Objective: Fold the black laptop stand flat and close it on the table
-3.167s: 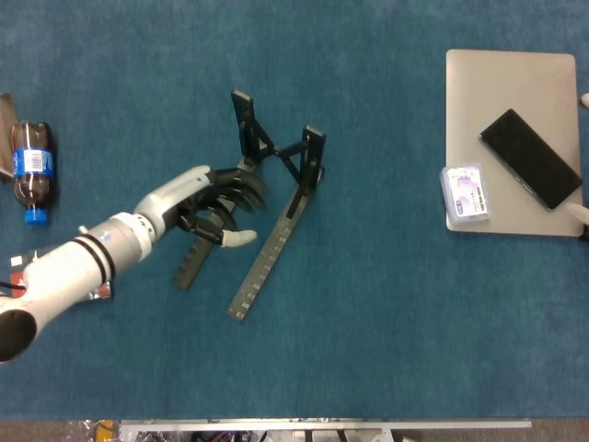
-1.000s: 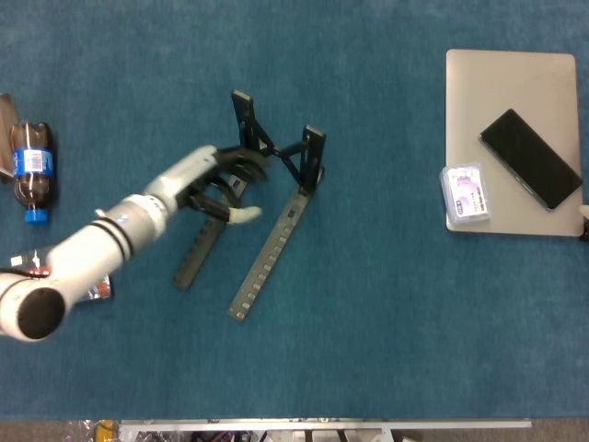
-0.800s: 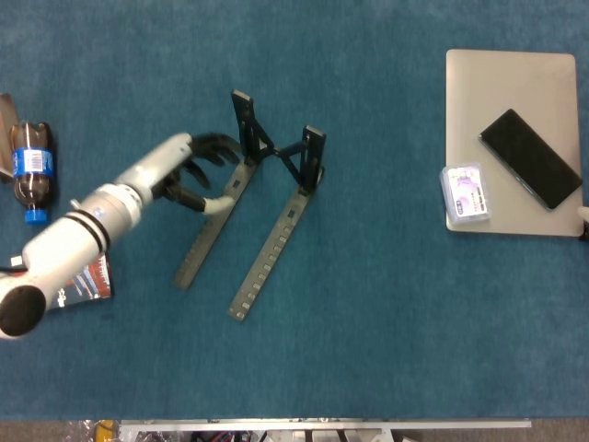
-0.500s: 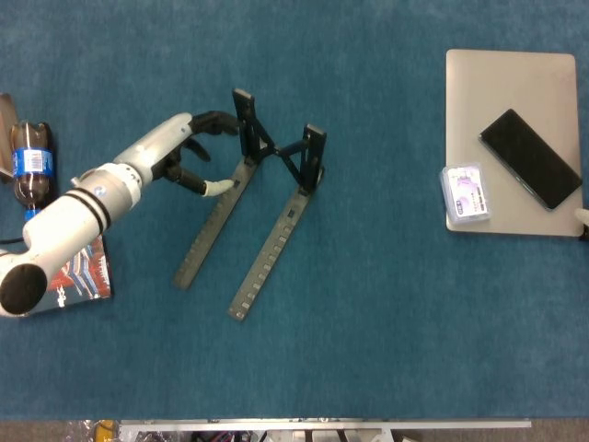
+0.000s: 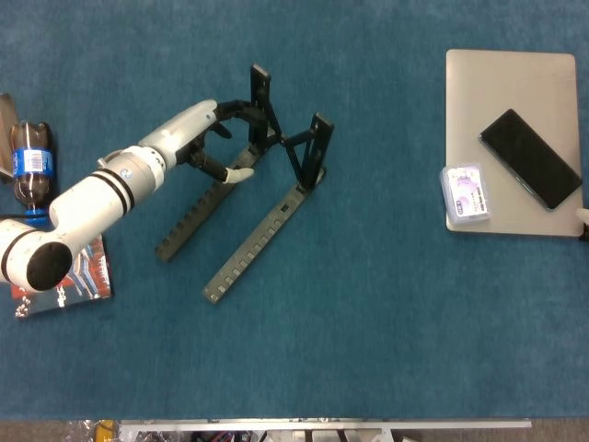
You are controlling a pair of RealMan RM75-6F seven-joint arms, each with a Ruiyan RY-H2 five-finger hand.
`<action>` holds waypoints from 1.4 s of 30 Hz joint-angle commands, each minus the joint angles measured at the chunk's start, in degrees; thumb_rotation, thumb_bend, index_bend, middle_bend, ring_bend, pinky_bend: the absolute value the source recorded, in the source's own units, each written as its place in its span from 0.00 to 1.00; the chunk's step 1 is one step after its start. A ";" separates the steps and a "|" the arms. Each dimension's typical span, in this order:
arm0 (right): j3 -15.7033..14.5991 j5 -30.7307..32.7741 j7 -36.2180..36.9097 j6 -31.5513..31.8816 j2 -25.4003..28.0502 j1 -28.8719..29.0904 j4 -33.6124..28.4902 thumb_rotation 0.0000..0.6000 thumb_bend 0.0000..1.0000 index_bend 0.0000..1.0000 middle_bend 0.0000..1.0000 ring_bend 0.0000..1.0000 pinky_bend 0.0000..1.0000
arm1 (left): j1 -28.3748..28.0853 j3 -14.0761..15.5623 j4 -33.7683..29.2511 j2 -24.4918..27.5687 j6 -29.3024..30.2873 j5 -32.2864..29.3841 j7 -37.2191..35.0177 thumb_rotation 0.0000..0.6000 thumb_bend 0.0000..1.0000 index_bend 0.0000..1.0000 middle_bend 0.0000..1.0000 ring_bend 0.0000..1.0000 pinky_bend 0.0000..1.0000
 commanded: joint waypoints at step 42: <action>-0.29 -0.70 -1.27 -0.32 -0.09 0.04 -1.44 1.00 0.09 0.08 0.15 0.14 0.22 | 7.43 -7.81 -3.13 3.40 -5.57 6.01 -6.92 1.00 0.25 0.23 0.33 0.23 0.19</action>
